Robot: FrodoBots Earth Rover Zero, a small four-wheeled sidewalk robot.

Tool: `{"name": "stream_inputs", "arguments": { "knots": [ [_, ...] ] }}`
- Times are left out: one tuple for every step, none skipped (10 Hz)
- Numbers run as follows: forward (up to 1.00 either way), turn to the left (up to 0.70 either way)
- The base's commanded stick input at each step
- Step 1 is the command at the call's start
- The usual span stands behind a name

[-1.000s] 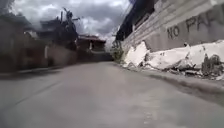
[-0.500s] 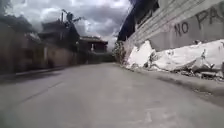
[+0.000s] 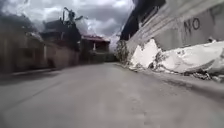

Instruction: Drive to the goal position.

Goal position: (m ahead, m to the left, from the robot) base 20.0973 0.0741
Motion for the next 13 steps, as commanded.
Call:
{"name": "stream_inputs", "arguments": {
  "knots": [
    [1.00,0.00],
    [1.00,-0.12],
    [1.00,-0.33],
    [1.00,-0.40],
    [1.00,-0.40],
    [1.00,-0.36],
    [1.00,-0.20],
    [1.00,-0.05],
    [1.00,0.00],
    [1.00,0.00],
    [1.00,0.00],
    [1.00,0.00],
    [1.00,0.00]
  ]
}}
